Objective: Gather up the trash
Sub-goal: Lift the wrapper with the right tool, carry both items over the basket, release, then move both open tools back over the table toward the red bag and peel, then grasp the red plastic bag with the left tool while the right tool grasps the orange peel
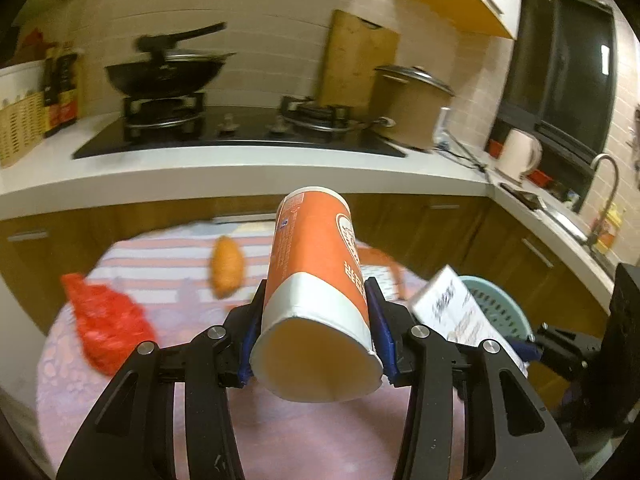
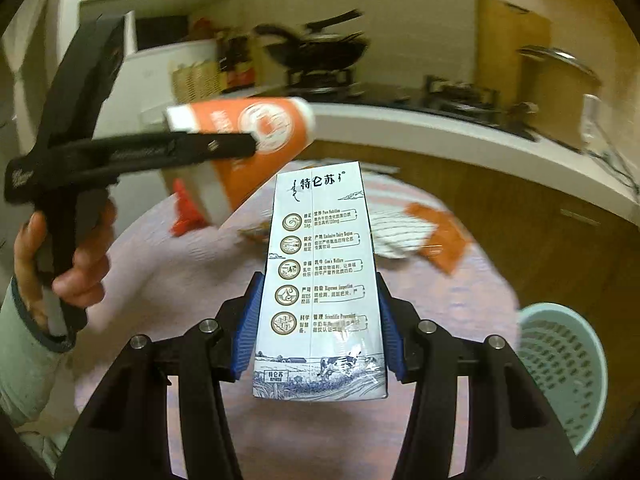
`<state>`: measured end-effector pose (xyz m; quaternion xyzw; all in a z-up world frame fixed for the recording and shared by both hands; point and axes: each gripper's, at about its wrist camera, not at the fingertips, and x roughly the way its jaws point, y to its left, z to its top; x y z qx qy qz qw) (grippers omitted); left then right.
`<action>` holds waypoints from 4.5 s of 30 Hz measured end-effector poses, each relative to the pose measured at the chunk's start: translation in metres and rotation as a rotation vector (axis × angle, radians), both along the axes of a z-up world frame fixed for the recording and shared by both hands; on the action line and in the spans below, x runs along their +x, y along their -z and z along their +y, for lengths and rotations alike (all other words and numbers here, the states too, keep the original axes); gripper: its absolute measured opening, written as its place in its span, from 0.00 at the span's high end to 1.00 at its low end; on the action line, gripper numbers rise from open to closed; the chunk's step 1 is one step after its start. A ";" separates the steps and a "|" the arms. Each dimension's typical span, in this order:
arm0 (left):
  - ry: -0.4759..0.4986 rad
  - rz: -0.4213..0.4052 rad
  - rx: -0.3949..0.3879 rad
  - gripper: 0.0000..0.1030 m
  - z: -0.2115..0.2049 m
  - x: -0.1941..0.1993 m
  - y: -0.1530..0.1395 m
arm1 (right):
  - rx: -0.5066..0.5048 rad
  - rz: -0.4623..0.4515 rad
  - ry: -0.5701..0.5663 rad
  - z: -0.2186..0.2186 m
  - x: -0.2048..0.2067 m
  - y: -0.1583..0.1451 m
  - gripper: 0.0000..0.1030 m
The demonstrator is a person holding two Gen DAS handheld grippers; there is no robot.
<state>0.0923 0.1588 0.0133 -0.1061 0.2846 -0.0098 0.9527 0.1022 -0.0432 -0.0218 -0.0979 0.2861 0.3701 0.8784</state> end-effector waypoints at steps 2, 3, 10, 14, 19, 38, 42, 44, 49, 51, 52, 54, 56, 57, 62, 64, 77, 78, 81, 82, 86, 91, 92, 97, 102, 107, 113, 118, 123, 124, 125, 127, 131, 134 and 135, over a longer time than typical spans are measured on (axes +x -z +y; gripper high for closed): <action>0.025 -0.003 -0.003 0.57 -0.015 0.007 -0.002 | 0.009 -0.004 0.045 -0.018 0.008 -0.002 0.53; 0.038 -0.004 -0.004 0.57 -0.023 0.011 -0.003 | 0.015 -0.003 0.065 -0.027 0.013 -0.003 0.53; 0.144 0.024 -0.018 0.57 -0.093 0.053 0.006 | 0.041 0.007 0.236 -0.094 0.043 -0.001 0.53; 0.197 0.049 -0.020 0.57 -0.130 0.079 0.019 | 0.046 0.033 0.329 -0.132 0.063 0.010 0.53; 0.289 0.107 -0.045 0.57 -0.178 0.115 0.044 | 0.024 0.070 0.426 -0.166 0.086 0.033 0.53; 0.485 0.329 -0.047 0.55 -0.283 0.188 0.133 | -0.016 0.399 0.679 -0.239 0.148 0.148 0.53; 0.510 0.372 -0.045 0.53 -0.296 0.194 0.149 | -0.023 0.446 0.700 -0.244 0.150 0.163 0.52; 0.519 0.389 -0.033 0.51 -0.300 0.195 0.154 | -0.030 0.455 0.714 -0.245 0.150 0.167 0.52; 0.506 0.377 -0.004 0.31 -0.301 0.192 0.152 | -0.033 0.458 0.724 -0.248 0.150 0.168 0.51; 0.502 0.378 -0.009 0.31 -0.298 0.191 0.150 | -0.030 0.454 0.726 -0.249 0.146 0.166 0.48; 0.500 0.375 -0.011 0.31 -0.296 0.190 0.149 | -0.028 0.451 0.726 -0.250 0.146 0.165 0.48; 0.497 0.368 -0.013 0.31 -0.291 0.186 0.146 | -0.027 0.445 0.728 -0.248 0.143 0.161 0.48; 0.492 0.357 -0.021 0.31 -0.285 0.181 0.142 | -0.023 0.436 0.728 -0.248 0.140 0.156 0.48; 0.490 0.351 -0.026 0.31 -0.282 0.179 0.140 | -0.021 0.432 0.726 -0.247 0.139 0.154 0.48; 0.475 0.318 -0.046 0.31 -0.267 0.166 0.128 | -0.010 0.377 0.698 -0.236 0.125 0.129 0.48; 0.463 0.300 -0.059 0.31 -0.255 0.157 0.120 | -0.004 0.349 0.682 -0.228 0.121 0.117 0.48; 0.291 0.137 -0.046 0.31 -0.150 0.083 0.061 | 0.056 0.200 0.439 -0.115 0.084 0.045 0.48; 0.273 0.127 -0.050 0.31 -0.140 0.078 0.057 | 0.061 0.191 0.420 -0.105 0.080 0.042 0.48; 0.211 0.094 -0.059 0.31 -0.108 0.058 0.044 | 0.068 0.176 0.368 -0.075 0.073 0.037 0.51; 0.184 0.081 -0.056 0.31 -0.096 0.051 0.040 | 0.069 0.172 0.350 -0.066 0.072 0.036 0.51; 0.067 0.056 -0.039 0.31 -0.048 0.025 0.030 | 0.082 0.172 0.285 -0.029 0.063 0.038 0.51; -0.108 0.046 -0.023 0.31 0.016 -0.008 0.027 | 0.089 0.181 0.244 0.003 0.061 0.049 0.57; -0.138 0.048 -0.023 0.31 0.028 -0.013 0.027 | 0.090 0.193 0.236 0.009 0.061 0.053 0.58; -0.345 0.052 -0.003 0.20 0.093 -0.040 0.030 | 0.085 0.231 0.217 0.032 0.066 0.065 0.65; -0.451 0.093 -0.029 0.19 0.145 -0.042 0.041 | 0.068 0.225 0.191 0.048 0.069 0.057 0.65; -0.441 0.161 -0.102 0.19 0.172 -0.025 0.064 | 0.049 0.186 0.154 0.070 0.073 0.039 0.65; -0.450 0.226 -0.136 0.19 0.183 0.003 0.092 | 0.045 0.181 0.110 0.111 0.087 0.026 0.65; -0.443 0.220 -0.146 0.46 0.187 0.012 0.107 | 0.020 0.166 0.078 0.152 0.099 0.019 0.65; -0.456 0.151 -0.149 0.58 0.183 0.007 0.110 | -0.021 0.240 0.080 0.194 0.126 0.029 0.65; -0.460 0.142 -0.135 0.59 0.180 0.006 0.109 | -0.019 0.262 0.080 0.200 0.133 0.033 0.65; -0.462 0.126 -0.107 0.59 0.176 0.005 0.106 | -0.018 0.290 0.087 0.207 0.141 0.038 0.65; -0.471 0.112 -0.071 0.59 0.170 0.004 0.103 | -0.020 0.347 0.098 0.221 0.156 0.047 0.65; -0.476 0.106 -0.044 0.59 0.166 0.003 0.101 | -0.060 0.389 0.117 0.245 0.170 0.060 0.65; -0.473 0.108 -0.064 0.59 0.169 0.003 0.101 | -0.080 0.390 0.148 0.258 0.177 0.065 0.57; -0.474 0.107 -0.069 0.59 0.170 0.002 0.101 | -0.082 0.386 0.154 0.260 0.180 0.066 0.55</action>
